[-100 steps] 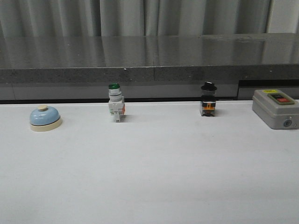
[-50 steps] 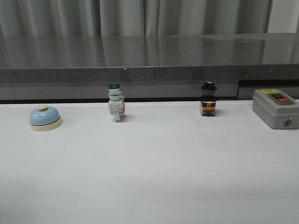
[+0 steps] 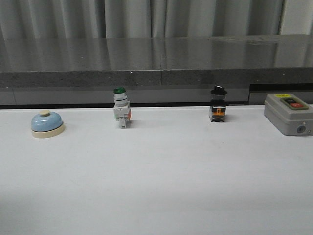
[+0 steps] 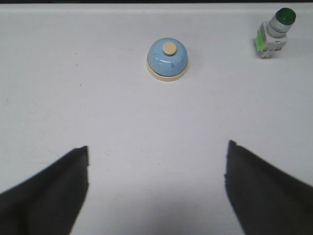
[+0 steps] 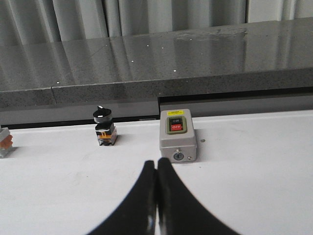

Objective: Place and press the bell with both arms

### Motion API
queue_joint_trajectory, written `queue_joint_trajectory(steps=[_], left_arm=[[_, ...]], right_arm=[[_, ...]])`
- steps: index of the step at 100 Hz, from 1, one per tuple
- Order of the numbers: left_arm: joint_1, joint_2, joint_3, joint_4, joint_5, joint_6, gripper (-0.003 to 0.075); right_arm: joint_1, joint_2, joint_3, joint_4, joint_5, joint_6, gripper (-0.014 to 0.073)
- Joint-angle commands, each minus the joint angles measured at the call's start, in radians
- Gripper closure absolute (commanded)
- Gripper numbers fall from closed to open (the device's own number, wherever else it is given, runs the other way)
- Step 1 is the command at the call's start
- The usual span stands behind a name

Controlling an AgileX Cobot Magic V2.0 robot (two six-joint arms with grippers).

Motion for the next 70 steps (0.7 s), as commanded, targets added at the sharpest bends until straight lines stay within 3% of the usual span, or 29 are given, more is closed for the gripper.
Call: queue_joint_trajectory(steps=[1,16,36,70], left_arm=[[-0.001,-0.008,-0.035,0.002,-0.067,0.000,0.0019],[-0.001,-0.008,-0.035,0.002,-0.071,0.000,0.0062],[-0.007,0.026,-0.062,-0.051,-0.096,0.001,0.0062],[-0.047,0.285,-0.227,-0.048,-0.102,0.004,0.0062]], right_arm=[[-0.006,-0.020,-0.014,-0.002,-0.083,-0.002,0.0654],[-0.006,-0.020,-0.014,-0.002,-0.083,-0.002,0.0654],[-0.006,-0.020,-0.014,-0.002,-0.083,-0.002,0.0654],[-0.006,-0.020,-0.014,-0.002,-0.083,-0.002,0.0654]])
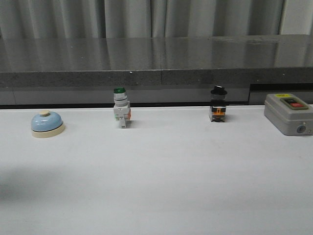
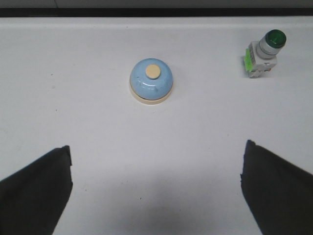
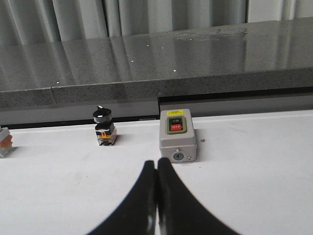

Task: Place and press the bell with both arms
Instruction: 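Lower the left gripper over the blue bell and grasp its base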

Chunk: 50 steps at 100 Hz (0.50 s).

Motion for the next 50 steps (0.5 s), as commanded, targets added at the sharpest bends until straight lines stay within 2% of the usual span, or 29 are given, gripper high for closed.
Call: queue_joint_trajectory(steps=[1,50], left_arm=[[-0.009,0.048,-0.076,-0.010,-0.057,0.006,0.0062],[-0.011,0.463,-0.347,-0.010,-0.053,0.054,0.0062]], right_arm=[[-0.006,-0.020,-0.014,-0.002,-0.083,-0.002,0.0654],[-0.006,-0.020,-0.014,-0.002,-0.083,-0.002,0.0654]])
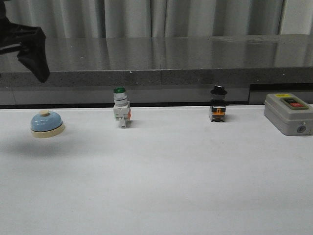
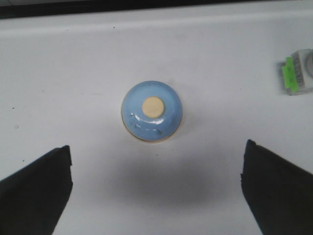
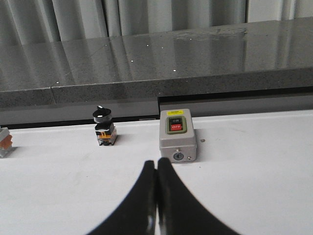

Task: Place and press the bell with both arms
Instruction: 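Lower the left gripper over the blue bell and grasp its base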

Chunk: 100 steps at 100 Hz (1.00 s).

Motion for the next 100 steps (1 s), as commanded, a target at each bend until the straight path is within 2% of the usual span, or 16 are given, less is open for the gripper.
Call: queue_joint_trajectory(steps=[1,45,100], left_arm=[[-0.009,0.017,-0.070,-0.010,-0.046,0.004,0.0062],[-0.009,0.244,-0.206,-0.010,-0.051,0.004,0.0062],[-0.009,0.357,-0.236,-0.010,-0.042,0.004,0.0063]], right_arm=[[-0.006,-0.020,-0.014,-0.002,-0.083,-0.002,0.0654],[-0.006,-0.020,-0.014,-0.002,-0.083,-0.002,0.0654],[-0.006,-0.020,-0.014,-0.002,-0.083,-0.002,0.0654]])
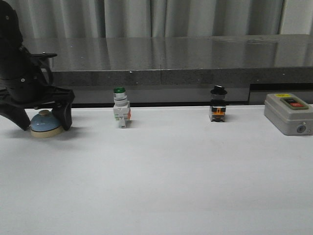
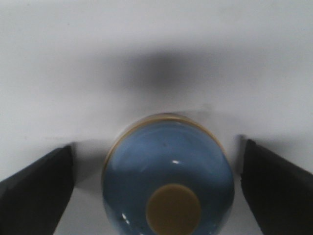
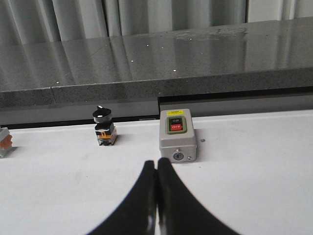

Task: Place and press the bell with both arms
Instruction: 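Lower the left gripper over the blue bell and grasp its base, then lift the bell with the left gripper and carry it toward table center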

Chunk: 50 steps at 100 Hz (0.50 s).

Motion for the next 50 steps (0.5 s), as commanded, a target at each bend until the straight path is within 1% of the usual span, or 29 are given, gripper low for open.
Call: queue_joint_trajectory(steps=[1,9,16,23,35,40,50], left_arm=[[-0.008,-0.042,-0.029,-0.010,-0.014,-0.002,0.0063],[-0.008,-0.042,-0.029,-0.010,-0.013,-0.002,0.0072],[-0.008,-0.042,-0.029,-0.010,-0.008,-0.002,0.0119],[-0.008,-0.042,-0.029,-0.010,0.003,-0.002,0.0206],[-0.008,-0.042,-0.029,-0.010,0.014,0.000,0.0409],[-0.008,-0.042,-0.031,-0.010,0.020,0.010,0.0479],[-0.008,-0.042,-0.058,-0.010,0.060,0.024,0.0582]], right_arm=[[-0.006,-0.020,-0.014,-0.002,-0.083,-0.002,0.0654],[-0.006,-0.020,-0.014,-0.002,-0.083,-0.002,0.0654],[-0.006,-0.020,-0.014,-0.002,-0.083,-0.002,0.0654],[-0.006,-0.020,-0.014,-0.002,-0.083,-0.002,0.0654],[-0.006,-0.020,-0.014,-0.002,-0.083,-0.002,0.0654],[-0.006,-0.020,-0.014,-0.002,-0.083,-0.002,0.0654],[-0.006,-0.020,-0.014,-0.002,-0.083,-0.002,0.0654]])
